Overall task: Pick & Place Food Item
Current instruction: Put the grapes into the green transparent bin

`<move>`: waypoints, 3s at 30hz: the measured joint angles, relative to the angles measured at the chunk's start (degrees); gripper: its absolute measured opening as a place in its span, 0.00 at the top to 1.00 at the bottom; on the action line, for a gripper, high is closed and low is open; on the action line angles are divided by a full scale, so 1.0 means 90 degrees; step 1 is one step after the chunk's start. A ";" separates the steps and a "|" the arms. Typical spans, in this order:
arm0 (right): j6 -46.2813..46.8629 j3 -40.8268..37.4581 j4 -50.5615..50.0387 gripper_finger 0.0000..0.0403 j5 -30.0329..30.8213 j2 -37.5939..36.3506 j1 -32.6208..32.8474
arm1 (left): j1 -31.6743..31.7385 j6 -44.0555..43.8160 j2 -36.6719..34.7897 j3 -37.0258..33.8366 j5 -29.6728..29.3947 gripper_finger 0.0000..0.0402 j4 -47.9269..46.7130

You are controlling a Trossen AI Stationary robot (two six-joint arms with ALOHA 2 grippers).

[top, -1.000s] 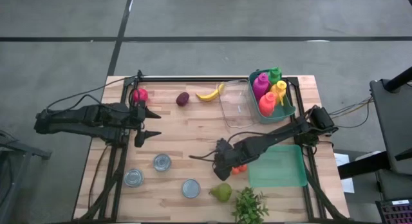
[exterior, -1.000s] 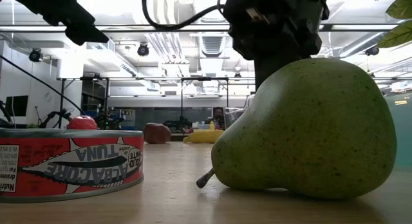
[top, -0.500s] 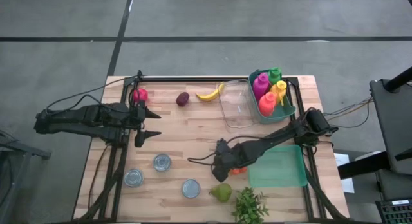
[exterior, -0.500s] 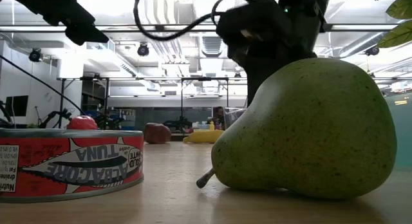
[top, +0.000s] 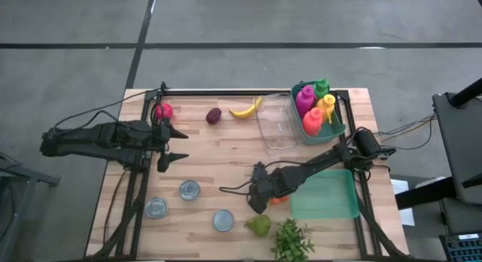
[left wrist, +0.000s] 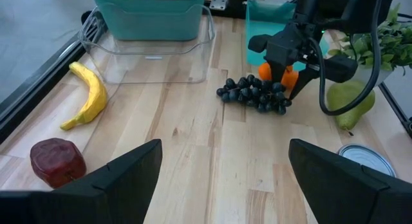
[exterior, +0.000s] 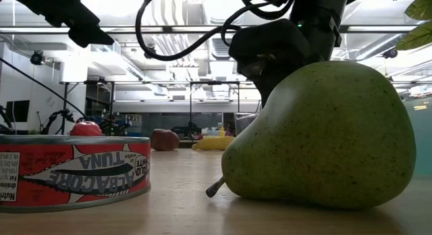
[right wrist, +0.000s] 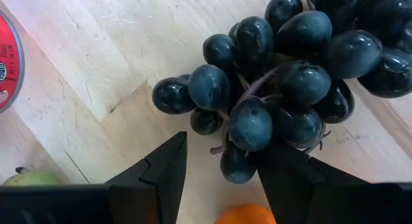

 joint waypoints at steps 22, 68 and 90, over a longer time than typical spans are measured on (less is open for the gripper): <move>0.0000 0.0005 -0.0075 0.57 -0.0010 0.0196 -0.0002 | 0.0002 0.0000 -0.0002 0.0000 0.0002 0.15 0.0000; -0.1166 0.0571 -0.0292 0.97 0.0504 -0.0888 0.0000 | 0.0000 0.0000 -0.0002 0.0000 0.0000 0.14 -0.0044; -0.0818 0.0964 -0.1491 0.97 -0.0032 -0.2882 0.0573 | 0.0000 0.0000 -0.0002 0.0000 0.0002 0.14 -0.0044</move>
